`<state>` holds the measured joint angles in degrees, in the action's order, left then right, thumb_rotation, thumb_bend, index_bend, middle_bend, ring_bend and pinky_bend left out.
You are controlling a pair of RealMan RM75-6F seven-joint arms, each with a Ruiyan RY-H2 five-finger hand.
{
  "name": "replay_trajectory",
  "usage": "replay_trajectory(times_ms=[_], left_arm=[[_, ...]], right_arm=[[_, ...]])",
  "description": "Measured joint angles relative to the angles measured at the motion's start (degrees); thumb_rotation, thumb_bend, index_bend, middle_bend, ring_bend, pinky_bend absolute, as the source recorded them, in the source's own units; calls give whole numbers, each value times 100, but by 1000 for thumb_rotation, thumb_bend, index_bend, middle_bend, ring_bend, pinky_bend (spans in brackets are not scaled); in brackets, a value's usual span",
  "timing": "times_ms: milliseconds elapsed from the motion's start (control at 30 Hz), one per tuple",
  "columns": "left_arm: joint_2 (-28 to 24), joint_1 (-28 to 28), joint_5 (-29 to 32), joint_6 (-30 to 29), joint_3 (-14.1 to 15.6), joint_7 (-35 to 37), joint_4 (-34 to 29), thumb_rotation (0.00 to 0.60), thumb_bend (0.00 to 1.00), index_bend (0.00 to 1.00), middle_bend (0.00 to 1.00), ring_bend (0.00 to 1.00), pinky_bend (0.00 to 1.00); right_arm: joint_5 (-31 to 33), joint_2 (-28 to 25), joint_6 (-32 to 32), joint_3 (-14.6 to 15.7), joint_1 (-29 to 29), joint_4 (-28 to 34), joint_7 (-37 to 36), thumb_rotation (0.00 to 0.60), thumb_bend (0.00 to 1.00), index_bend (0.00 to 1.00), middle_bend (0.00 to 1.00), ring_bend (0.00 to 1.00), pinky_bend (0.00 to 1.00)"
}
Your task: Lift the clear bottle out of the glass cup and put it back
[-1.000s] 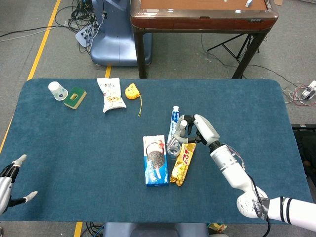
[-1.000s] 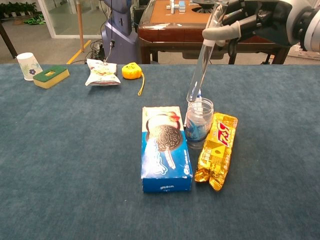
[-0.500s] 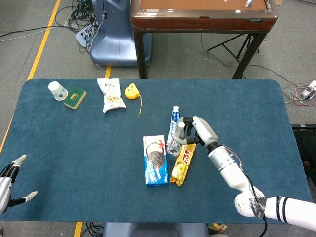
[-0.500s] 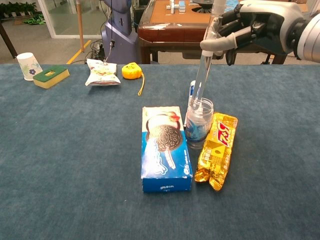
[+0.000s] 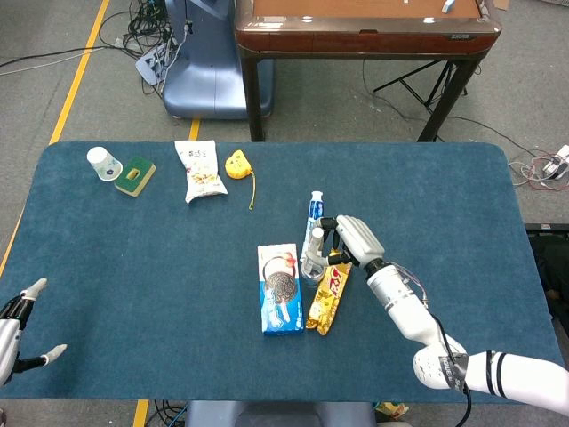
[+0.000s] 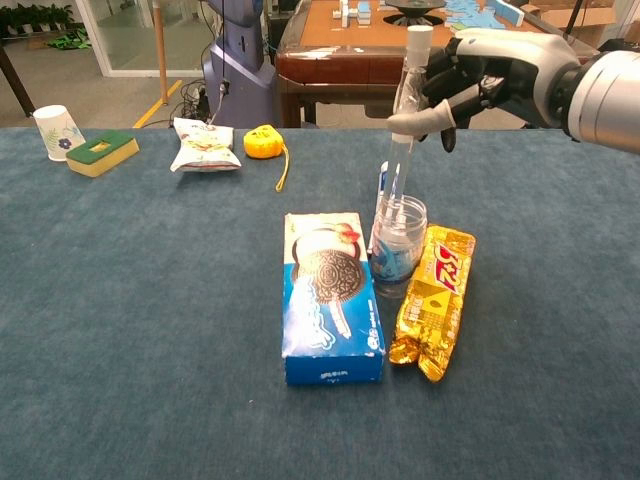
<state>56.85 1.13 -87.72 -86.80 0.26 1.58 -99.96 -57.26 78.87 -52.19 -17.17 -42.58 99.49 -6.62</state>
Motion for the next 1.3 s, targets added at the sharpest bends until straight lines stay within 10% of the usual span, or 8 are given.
replay_trajectory(times_ms=[1300], left_arm=[[-15, -25, -11, -40, -6, 8, -15, 600, 93, 0, 155, 190, 437]], right_arm=[[-598, 609, 11, 396, 8, -891, 323, 600, 297, 812, 422, 288, 337]])
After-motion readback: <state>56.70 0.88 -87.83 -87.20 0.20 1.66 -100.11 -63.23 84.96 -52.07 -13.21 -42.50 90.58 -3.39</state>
